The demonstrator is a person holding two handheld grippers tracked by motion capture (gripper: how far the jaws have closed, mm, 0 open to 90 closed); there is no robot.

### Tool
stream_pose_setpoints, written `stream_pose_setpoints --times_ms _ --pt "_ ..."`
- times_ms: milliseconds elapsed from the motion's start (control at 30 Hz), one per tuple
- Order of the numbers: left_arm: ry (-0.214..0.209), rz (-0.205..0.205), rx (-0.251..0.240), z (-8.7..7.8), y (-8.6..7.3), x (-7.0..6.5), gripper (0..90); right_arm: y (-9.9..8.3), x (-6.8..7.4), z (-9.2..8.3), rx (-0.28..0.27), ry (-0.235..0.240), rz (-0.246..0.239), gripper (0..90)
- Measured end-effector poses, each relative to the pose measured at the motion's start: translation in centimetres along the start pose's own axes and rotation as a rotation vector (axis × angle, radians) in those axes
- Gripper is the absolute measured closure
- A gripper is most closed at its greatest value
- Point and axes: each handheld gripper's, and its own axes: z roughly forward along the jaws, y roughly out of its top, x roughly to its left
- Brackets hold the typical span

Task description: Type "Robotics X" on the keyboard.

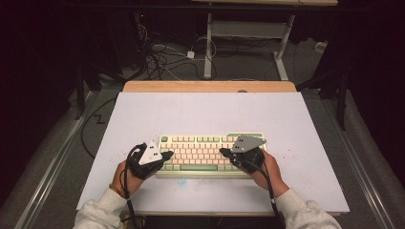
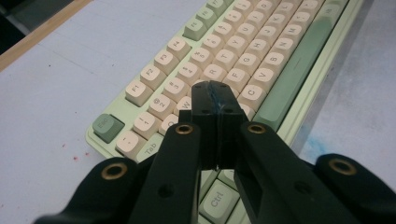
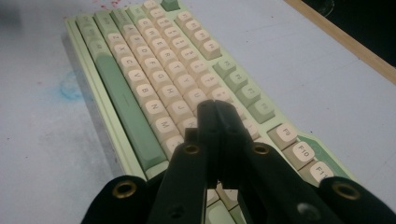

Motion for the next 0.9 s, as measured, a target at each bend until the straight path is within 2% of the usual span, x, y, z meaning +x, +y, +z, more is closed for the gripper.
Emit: stream_pose_setpoints --times_ms 433,667,900 --pt "-0.015 0.003 0.016 0.4 -0.3 0.0 87.2 0.5 -0.5 2.8 0.066 0.002 -0.004 90.0" --pt "-0.018 0.003 0.014 0.3 -0.3 0.1 87.2 1.1 -0.1 4.5 0.102 0.017 -0.028 90.0" --pt "-0.028 0.007 0.027 0.7 -0.4 -0.1 87.2 1.1 -0.3 5.5 0.124 0.013 -0.017 90.0"
